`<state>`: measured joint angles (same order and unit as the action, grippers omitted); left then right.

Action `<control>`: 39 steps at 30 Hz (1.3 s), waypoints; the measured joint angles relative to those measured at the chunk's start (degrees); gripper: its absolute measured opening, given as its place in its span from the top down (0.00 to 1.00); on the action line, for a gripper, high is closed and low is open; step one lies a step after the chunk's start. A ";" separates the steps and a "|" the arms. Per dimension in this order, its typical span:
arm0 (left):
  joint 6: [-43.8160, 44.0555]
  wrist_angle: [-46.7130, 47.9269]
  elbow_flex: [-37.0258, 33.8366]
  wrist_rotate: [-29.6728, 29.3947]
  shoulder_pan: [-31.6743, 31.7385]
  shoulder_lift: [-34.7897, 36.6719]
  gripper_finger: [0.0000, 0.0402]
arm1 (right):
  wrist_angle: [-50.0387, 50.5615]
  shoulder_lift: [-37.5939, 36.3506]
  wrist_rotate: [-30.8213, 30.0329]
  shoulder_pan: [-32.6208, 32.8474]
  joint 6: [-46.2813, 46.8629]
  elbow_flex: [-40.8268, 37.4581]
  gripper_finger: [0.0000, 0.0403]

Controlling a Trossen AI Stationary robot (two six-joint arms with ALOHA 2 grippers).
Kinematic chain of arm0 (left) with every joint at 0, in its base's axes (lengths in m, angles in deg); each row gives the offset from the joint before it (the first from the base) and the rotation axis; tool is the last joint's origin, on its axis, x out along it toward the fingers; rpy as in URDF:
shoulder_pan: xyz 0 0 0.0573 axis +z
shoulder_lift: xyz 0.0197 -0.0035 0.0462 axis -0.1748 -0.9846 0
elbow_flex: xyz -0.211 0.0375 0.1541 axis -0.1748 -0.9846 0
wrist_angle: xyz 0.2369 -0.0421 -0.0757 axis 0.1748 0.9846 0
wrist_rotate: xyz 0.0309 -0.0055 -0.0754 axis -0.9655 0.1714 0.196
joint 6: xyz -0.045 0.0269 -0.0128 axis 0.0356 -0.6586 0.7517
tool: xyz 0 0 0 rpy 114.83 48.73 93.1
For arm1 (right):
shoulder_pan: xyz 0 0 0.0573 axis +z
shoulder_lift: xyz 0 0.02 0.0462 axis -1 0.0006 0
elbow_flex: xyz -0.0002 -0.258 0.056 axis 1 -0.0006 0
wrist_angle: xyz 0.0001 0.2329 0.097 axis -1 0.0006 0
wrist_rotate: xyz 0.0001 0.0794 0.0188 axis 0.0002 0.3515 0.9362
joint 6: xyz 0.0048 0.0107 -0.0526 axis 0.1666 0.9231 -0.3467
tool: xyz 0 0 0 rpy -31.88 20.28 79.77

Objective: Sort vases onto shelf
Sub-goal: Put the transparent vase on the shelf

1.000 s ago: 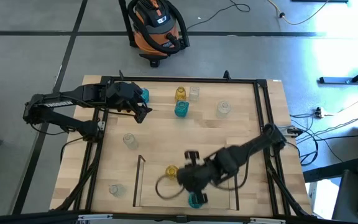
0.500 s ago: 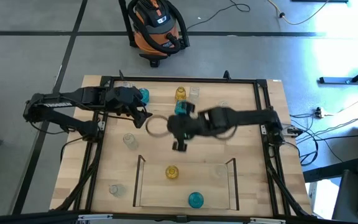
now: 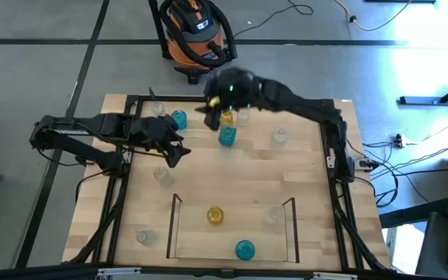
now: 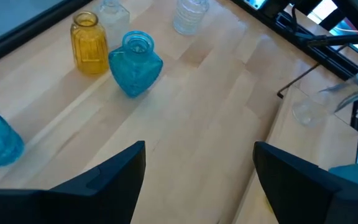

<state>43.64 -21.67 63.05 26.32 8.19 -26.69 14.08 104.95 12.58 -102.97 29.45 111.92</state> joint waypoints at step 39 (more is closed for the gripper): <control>2.34 -0.03 -0.01 -6.87 -3.11 0.00 0.28 | -26.36 -49.03 1.56 -7.78 12.26 -77.29 0.67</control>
<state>45.98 -21.71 63.04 19.44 5.07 -26.69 -12.29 55.91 14.14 -110.75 41.71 34.63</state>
